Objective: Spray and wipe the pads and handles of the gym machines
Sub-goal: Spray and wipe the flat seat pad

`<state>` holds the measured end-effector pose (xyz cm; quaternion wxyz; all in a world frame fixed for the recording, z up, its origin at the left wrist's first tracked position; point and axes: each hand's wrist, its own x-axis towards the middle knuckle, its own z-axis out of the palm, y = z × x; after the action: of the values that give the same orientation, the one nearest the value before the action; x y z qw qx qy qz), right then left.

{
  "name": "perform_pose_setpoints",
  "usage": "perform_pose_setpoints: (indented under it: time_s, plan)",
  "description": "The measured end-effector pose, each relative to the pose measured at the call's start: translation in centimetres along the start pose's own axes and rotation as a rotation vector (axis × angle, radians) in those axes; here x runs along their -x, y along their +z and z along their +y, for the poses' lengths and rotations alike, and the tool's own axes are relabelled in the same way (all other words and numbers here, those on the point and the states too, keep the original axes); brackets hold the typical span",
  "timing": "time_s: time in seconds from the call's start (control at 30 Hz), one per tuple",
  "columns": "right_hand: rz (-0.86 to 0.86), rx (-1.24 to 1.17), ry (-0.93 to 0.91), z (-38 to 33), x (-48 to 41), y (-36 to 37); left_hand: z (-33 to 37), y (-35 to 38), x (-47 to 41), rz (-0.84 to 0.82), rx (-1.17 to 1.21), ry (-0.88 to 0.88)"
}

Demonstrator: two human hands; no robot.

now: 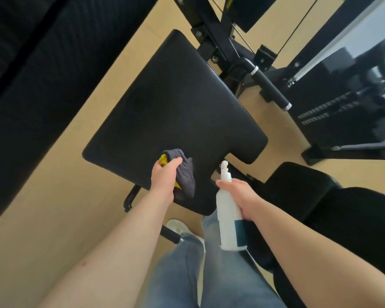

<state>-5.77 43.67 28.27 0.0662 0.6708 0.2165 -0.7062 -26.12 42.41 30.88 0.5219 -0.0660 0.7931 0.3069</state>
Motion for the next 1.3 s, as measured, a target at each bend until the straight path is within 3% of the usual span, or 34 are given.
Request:
perform_pose_setpoints:
  time_s: [0.17,0.3,0.47,0.63,1.03,1.17,1.3]
  plan:
    - [-0.063,-0.089,-0.060,-3.8,-0.5,-1.7,0.8,1.3,0.7,-0.008,-0.009,0.056]
    - [0.112,0.060,-0.213,-5.1,-1.5,-2.4,1.5,2.6,0.7,-0.038,-0.013,0.152]
    - [0.136,-0.336,-0.081,-4.7,-2.2,-4.6,2.1,4.9,0.8,-0.065,-0.090,0.269]
    - [0.236,-0.349,-0.102,-4.7,-2.9,-6.5,2.5,6.8,0.6,-0.074,-0.096,0.259]
    - [-0.098,0.154,-0.462,-15.9,-3.4,-3.2,5.1,5.8,-1.3,0.041,-0.082,0.375]
    - [-0.020,0.292,-0.575,-20.2,-4.1,-0.5,5.9,4.0,-1.9,0.031,-0.017,0.395]
    - [-0.004,0.279,-0.584,-24.1,-4.9,0.7,5.8,3.2,-2.3,0.109,0.007,0.418]
